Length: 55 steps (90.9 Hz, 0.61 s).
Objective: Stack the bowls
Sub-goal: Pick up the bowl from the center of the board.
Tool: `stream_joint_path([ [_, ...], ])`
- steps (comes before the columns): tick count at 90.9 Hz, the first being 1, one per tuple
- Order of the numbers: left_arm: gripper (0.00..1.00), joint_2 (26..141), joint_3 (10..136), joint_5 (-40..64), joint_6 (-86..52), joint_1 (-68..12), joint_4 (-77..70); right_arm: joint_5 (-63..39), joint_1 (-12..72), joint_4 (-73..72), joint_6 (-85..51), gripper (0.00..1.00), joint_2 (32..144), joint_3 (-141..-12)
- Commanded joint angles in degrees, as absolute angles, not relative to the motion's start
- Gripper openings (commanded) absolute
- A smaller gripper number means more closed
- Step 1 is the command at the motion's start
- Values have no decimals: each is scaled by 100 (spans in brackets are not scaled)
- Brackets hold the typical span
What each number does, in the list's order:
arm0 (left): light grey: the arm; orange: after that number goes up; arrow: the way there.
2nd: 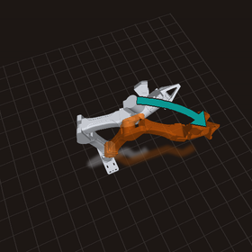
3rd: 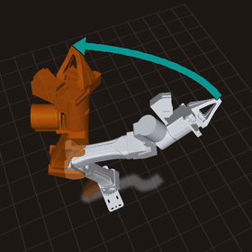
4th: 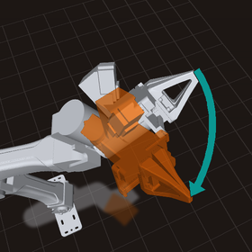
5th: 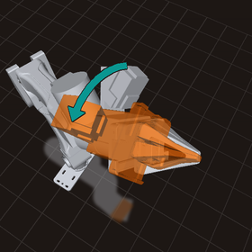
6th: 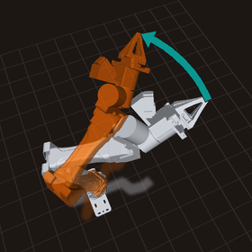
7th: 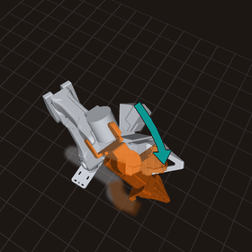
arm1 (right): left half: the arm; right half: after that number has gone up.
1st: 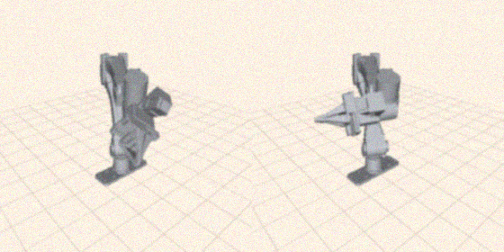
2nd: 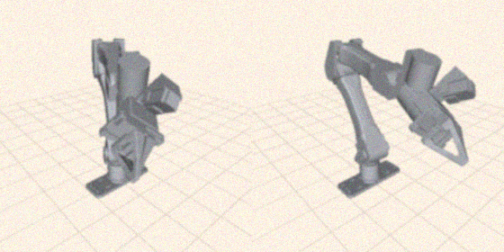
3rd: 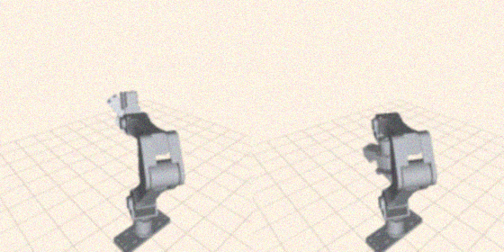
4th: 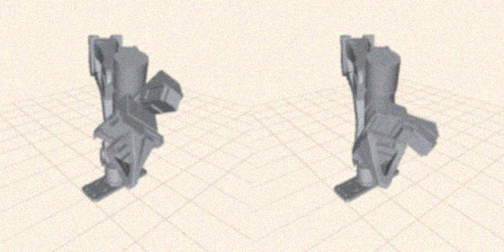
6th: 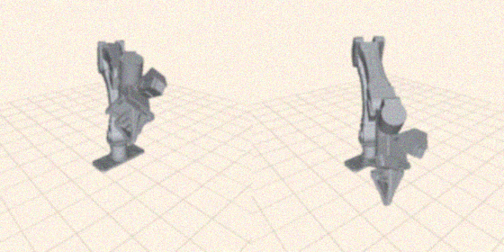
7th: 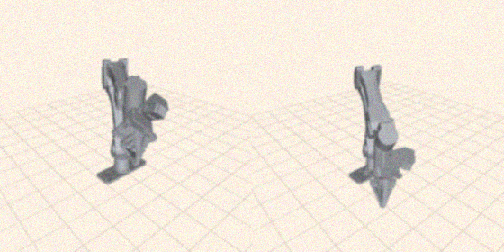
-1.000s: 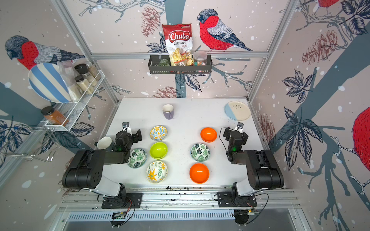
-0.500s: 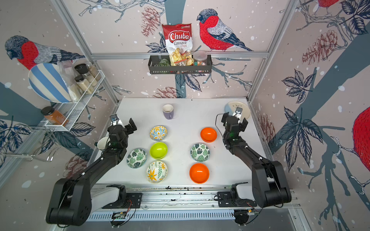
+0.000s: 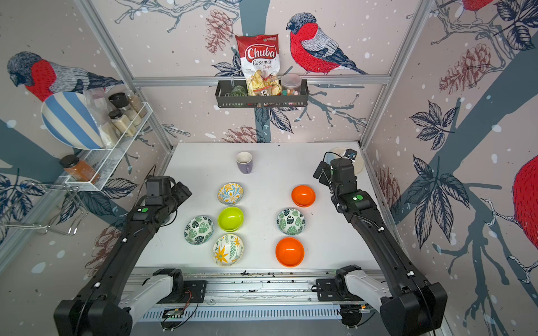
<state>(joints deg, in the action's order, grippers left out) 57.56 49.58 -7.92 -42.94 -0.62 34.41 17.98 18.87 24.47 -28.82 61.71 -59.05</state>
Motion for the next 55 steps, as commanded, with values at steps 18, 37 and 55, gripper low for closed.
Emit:
stream_joint_path([
  [18, 82, 4910, 4657, -1041, -5091, -311, 6129, 1791, 2241, 3516, -2966, 99, 5996, -5799],
  [37, 77, 4618, 4162, -890, -5394, -586, 6056, 1670, 2242, 3374, -3015, 99, 5954, -5567],
  [55, 64, 4748, 3815, -921, -5496, -667, 5843, 1820, 2275, 3426, -2987, 99, 5935, -5546],
])
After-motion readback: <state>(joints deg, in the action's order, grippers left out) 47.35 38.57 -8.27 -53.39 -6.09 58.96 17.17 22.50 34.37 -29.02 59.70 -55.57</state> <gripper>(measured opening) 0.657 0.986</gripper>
